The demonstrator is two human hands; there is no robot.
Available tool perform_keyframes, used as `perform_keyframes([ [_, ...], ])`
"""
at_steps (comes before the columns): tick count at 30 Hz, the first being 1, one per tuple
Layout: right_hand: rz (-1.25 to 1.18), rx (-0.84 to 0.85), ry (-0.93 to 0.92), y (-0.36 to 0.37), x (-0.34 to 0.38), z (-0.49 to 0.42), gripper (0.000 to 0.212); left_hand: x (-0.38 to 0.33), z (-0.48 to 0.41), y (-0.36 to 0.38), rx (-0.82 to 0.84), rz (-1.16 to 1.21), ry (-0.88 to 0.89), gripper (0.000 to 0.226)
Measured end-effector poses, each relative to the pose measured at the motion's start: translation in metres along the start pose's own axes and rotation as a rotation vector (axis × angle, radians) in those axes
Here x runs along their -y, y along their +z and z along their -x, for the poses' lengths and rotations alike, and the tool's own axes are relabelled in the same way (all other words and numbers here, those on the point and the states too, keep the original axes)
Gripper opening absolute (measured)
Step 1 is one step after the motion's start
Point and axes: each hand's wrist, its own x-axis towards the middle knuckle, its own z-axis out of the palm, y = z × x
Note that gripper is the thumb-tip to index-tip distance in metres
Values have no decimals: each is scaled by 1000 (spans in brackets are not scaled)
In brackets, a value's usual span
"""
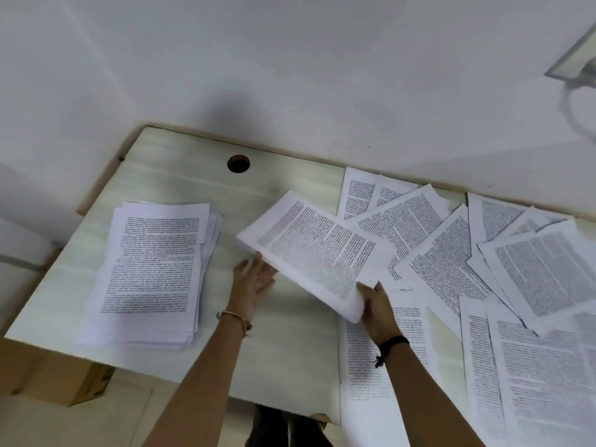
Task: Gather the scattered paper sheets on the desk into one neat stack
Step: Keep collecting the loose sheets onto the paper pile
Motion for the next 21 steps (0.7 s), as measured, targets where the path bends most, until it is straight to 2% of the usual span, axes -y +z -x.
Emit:
perform_keyframes([
  [2,14,161,58,27,-3,4,30,-6,11,15,141,-76,20,50],
  [3,60,219,78,41,-2,6,23,-8,12,19,159,-129,57,48],
  [4,85,266,88,53,0,7,21,-12,12,22,150,-172,108,52],
  [7,102,338,67,76,12,3,43,-34,7,11,22,-295,185,60],
  [10,-41,332,14,89,27,-10,40,-54,4,-26,-29,-378,216,64],
  [12,51,405,-29,105,35,-17,43,-68,4,-53,-82,-437,203,69],
  [16,447,466,-71,161,24,-23,38,-82,6,-108,-266,-527,146,66],
  [19,615,524,-116,205,-2,-23,35,-82,20,-139,-491,-505,202,68],
  [21,706,538,-120,234,-17,-18,28,-82,26,-158,-640,-524,232,60],
])
